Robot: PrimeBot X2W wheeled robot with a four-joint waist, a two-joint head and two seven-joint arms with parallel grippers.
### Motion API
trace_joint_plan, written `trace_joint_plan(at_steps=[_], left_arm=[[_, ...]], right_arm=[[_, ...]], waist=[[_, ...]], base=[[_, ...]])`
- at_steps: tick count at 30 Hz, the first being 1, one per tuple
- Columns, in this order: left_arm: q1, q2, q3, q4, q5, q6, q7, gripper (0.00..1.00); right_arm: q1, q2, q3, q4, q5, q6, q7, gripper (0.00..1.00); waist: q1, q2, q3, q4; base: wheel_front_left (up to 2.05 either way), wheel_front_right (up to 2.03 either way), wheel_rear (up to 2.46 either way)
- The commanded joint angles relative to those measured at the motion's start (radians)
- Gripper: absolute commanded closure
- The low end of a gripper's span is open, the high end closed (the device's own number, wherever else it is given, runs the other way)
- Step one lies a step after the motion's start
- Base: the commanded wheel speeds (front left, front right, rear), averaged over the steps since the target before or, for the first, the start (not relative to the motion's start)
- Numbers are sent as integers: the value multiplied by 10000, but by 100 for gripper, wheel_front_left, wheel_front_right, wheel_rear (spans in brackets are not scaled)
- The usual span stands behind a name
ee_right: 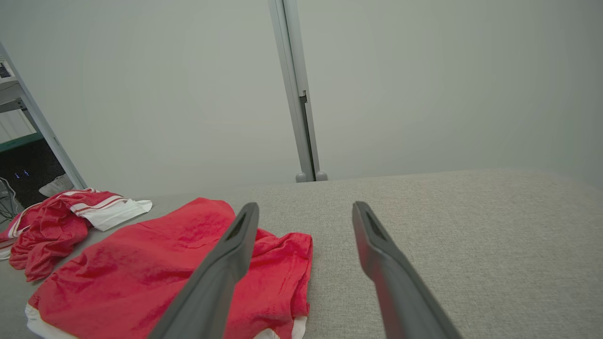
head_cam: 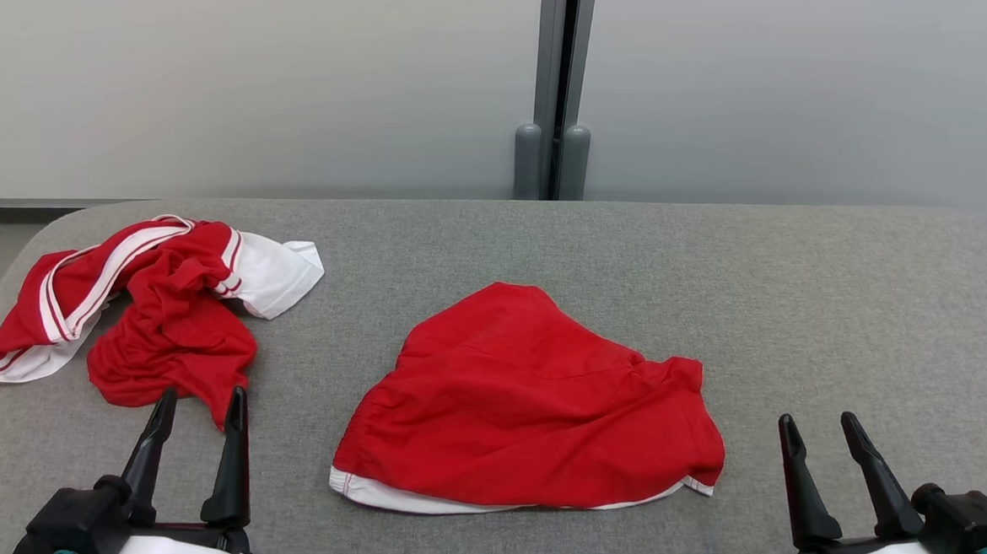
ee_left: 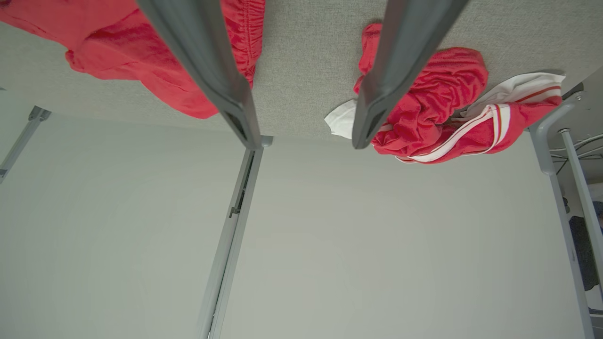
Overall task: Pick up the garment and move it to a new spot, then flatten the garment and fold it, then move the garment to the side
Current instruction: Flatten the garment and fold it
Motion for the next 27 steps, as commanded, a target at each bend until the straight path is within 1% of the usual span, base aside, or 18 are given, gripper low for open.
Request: trace_joint_plan(at_steps=[1,3,7,11,12,14,19,24,27], left_arm=[[26,-7,88,56,86,-71,-49,0],[32,-51,110,85,130,-119,-49,0],[-43,-68,16,262,-33,-280,93,0],[-247,63,-425,675,-258,-560,1235,0],[-247,63,-425,675,-258,-560,1235,0],[-387,118,-651,849,-357,-731,1775,0],[-704,209,-1044,1269,-575,-957,2955,0],[-1127,358,-1388,1671,-597,-1178,3761,0],[-1447,449,-1682,1933,-529,-1394,4204,0]], right_arm=[[-41,-58,24,100,8,20,-1,0],[-42,-105,126,216,148,20,19,0],[-237,-340,551,559,374,20,506,0],[-626,-520,1063,949,625,20,1283,0],[-626,-520,1063,949,625,20,1283,0],[-818,-621,1329,1177,771,20,1649,0],[-1351,-748,1888,1780,1080,20,2518,0],[-1845,-659,2109,2290,1277,20,2885,0],[-2120,-697,2385,2529,1374,20,3053,0]], waist=[[0,0,-8,3],[0,0,-13,18],[0,0,94,40],[0,0,365,70],[0,0,365,70],[0,0,467,99],[0,0,788,144],[0,0,1183,239],[0,0,1416,333]], base=[[0,0,0],[0,0,0],[0,0,0],[0,0,0],[0,0,0],[0,0,0],[0,0,0],[0,0,0],[0,0,0]])
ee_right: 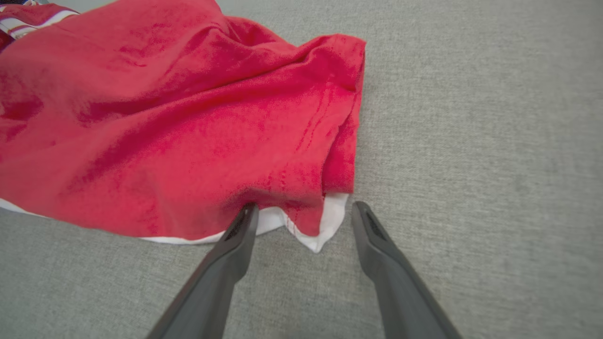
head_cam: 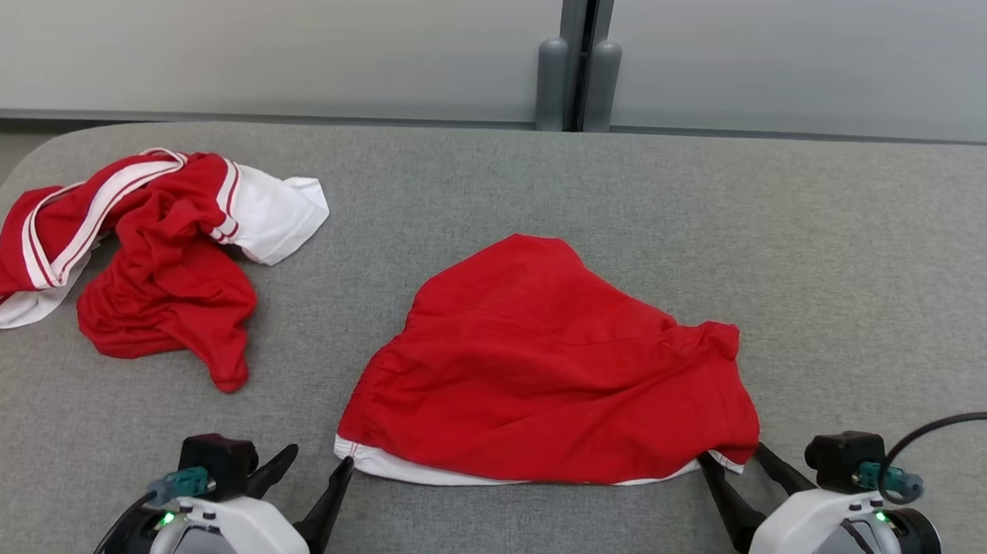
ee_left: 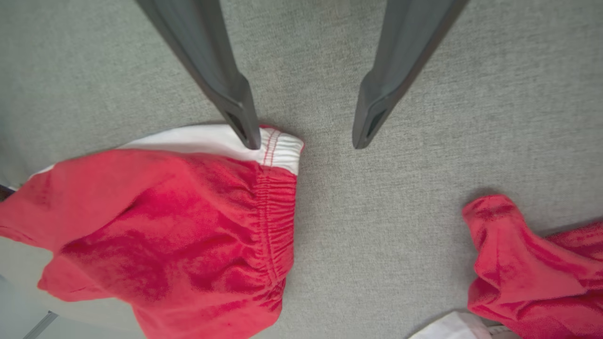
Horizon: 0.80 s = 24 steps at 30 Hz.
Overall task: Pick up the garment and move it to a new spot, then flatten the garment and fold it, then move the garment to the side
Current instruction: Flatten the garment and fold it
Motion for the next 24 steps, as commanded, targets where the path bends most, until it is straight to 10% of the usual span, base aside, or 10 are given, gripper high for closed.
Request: trace_joint_plan(at_steps=[1,10,18,20,22,24], left_arm=[[-242,78,-31,41,41,-72,50,0],[-1147,332,-624,620,61,-481,543,0],[-1383,356,-1066,785,-256,-660,383,0],[-1368,382,-1156,820,-327,-679,350,53],[-1374,432,-1231,876,-371,-699,328,100],[-1370,436,-1276,910,-460,-712,273,100]], right_arm=[[-170,-51,75,40,65,20,17,0],[-617,-121,751,532,327,20,-58,2],[-718,-203,1196,756,536,20,-198,47],[-716,-227,1291,789,624,20,-211,63],[-759,-238,1395,822,684,20,-257,100],[-815,-272,1505,788,746,20,-387,100]], waist=[[0,0,159,81],[0,0,464,100],[0,0,457,-103],[0,0,433,-129],[0,0,392,-159],[0,0,349,-176]], base=[[0,0,0],[0,0,0],[0,0,0],[0,0,0],[0,0,0],[0,0,0]])
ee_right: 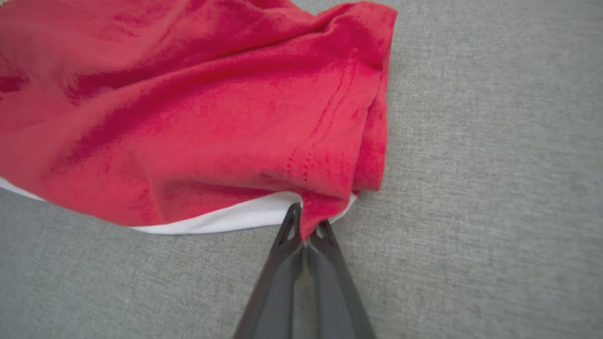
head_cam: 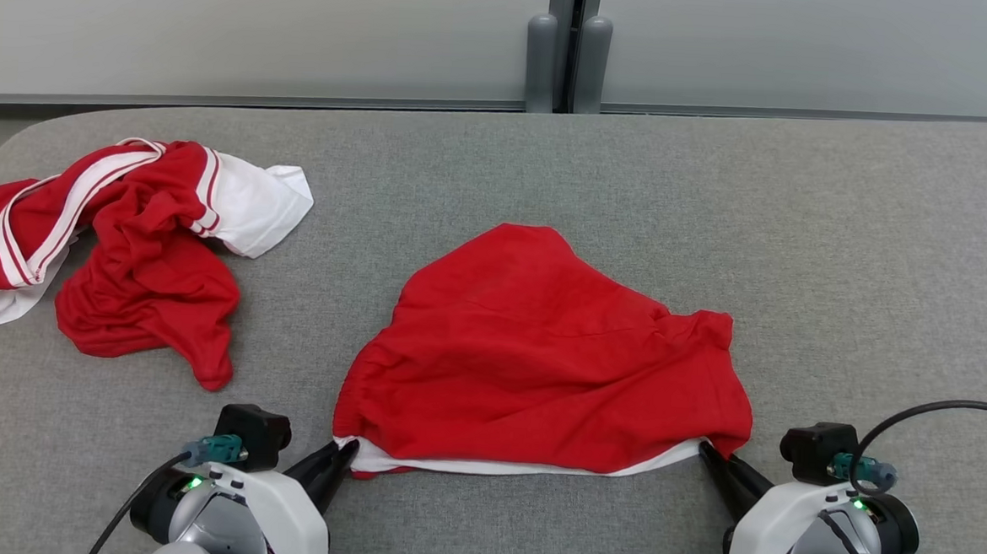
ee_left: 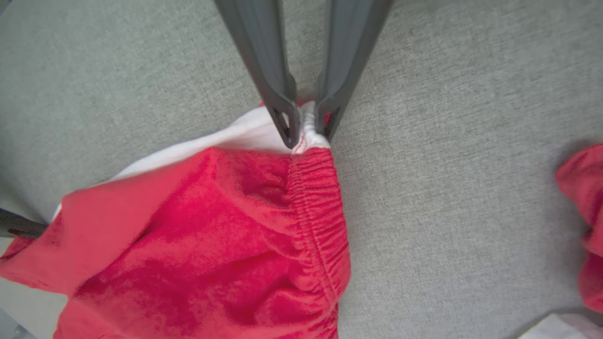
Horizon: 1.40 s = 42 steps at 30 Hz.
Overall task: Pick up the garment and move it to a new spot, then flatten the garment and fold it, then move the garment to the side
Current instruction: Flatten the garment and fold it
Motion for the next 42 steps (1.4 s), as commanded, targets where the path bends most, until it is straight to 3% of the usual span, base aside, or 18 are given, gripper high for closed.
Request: trace_joint_plan(at_steps=[1,8,14,22,29,34,42], left_arm=[[-68,38,19,-21,-99,-54,-123,100],[214,159,212,-468,-360,-41,-440,100],[329,291,550,-1892,-944,-53,-417,100],[-1442,796,875,-2844,-942,-40,294,100],[-5390,866,481,-1296,-1046,-90,555,100],[-8355,1173,-415,-49,-1279,-71,-203,100],[-12205,1116,-1141,1964,-3046,-74,-1256,100]], right_arm=[[-17,-67,111,75,95,20,-65,100],[203,-216,77,-624,800,20,-619,100],[515,-838,-228,-1972,1568,20,-796,100],[-443,-1645,-628,-3469,2156,20,-910,100],[-3627,-1927,-98,-3334,3233,21,-1345,100],[-6410,-2129,622,-2594,3964,21,-1706,100],[-10401,-2316,1285,-1462,4723,21,-2321,100]], waist=[[0,0,-41,-9],[0,0,-356,2],[0,0,-604,-89],[0,0,-46,-368],[0,0,1456,-480],[0,0,2485,-510],[0,0,3568,-380]], base=[[0,0,0],[0,0,0],[0,0,0],[0,0,0],[0,0,0],[0,0,0],[0,0,0]])
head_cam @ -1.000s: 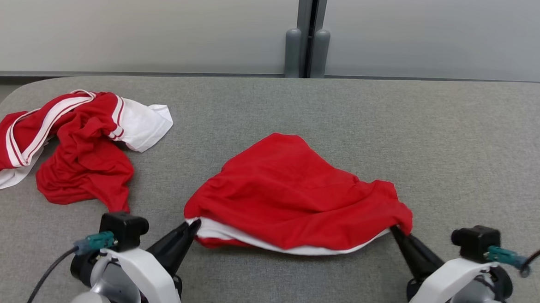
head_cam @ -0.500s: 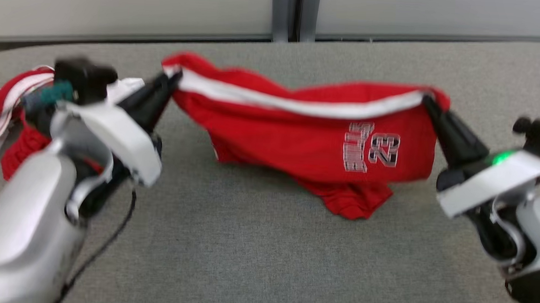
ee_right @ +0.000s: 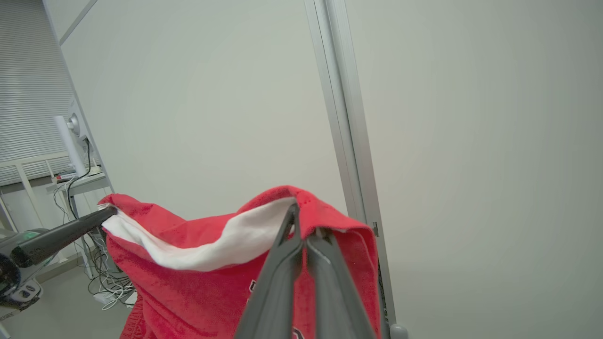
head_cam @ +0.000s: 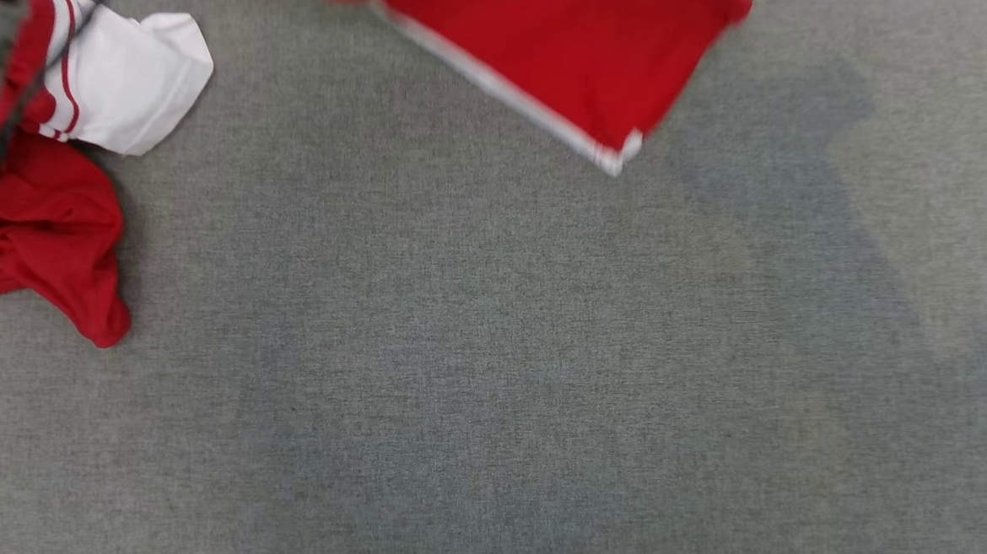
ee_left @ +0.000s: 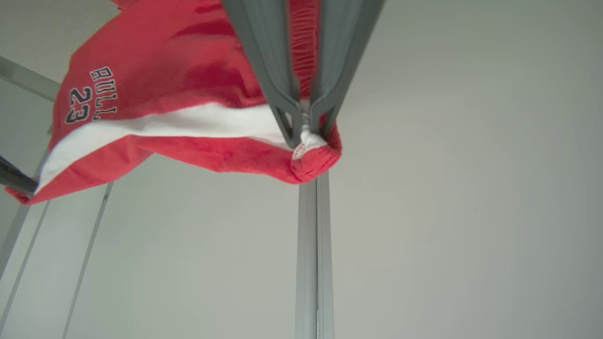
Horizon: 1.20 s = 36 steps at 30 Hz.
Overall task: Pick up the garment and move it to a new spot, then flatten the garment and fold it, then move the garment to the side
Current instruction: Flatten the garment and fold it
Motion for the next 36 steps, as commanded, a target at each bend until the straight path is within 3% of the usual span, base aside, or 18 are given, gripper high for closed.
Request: trace_joint_plan(at_steps=[1,5,12,18,27,31,36], left_arm=[[-591,73,-32,431,-405,2,-202,100],[-1637,43,-226,1297,-964,2,-621,100],[-1658,37,-1279,1797,-1564,1,-1105,100],[-535,252,-2662,1768,-2328,1,-1384,100],[1972,1039,-4417,1128,-3520,0,-1832,100],[3393,1410,-4937,720,-4266,0,-1518,100],[4999,2024,-5754,50,-4970,2,-404,100]], right_arm=[[-670,-87,185,211,11,21,-146,100],[-2027,-139,497,607,6,21,-322,100],[-2631,-344,1309,872,166,21,-415,100],[-1510,-740,2366,878,729,21,-422,100],[1139,-1529,3963,288,1446,21,-422,100],[2294,-1840,4714,-38,1799,21,-347,100],[3569,-2370,5344,-683,2645,21,324,100]], waist=[[0,0,389,72],[0,0,679,64],[0,0,649,78],[0,0,364,28],[0,0,-793,-155],[0,0,-1739,-202],[0,0,-2834,-364]], base=[[0,0,0],[0,0,0],[0,0,0],[0,0,0],[0,0,0],[0,0,0],[0,0,0]])
